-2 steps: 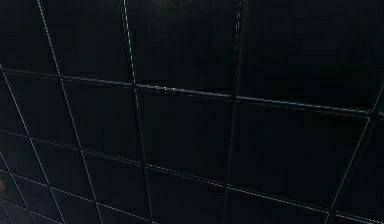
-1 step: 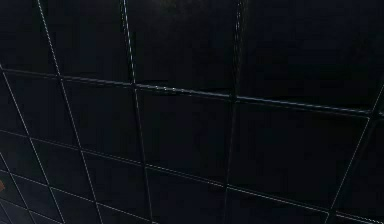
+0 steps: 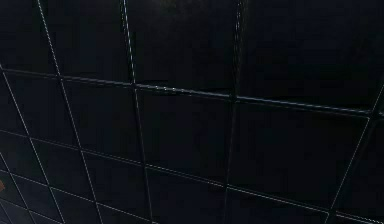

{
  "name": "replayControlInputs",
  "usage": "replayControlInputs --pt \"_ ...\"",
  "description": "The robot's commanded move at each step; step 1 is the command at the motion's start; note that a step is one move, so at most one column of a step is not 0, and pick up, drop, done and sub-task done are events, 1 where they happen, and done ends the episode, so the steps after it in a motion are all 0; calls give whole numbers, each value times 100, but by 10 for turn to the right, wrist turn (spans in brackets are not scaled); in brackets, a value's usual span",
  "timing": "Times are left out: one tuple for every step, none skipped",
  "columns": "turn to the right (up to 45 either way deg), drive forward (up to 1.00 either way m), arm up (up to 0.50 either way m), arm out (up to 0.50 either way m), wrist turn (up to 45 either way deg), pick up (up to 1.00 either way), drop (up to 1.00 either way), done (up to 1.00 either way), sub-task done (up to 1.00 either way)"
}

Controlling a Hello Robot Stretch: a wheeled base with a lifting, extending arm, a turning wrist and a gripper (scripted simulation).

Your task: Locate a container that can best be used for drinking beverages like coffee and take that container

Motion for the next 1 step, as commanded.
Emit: replayControlInputs --pt "0 0 4 0 0 0 0 0 0"
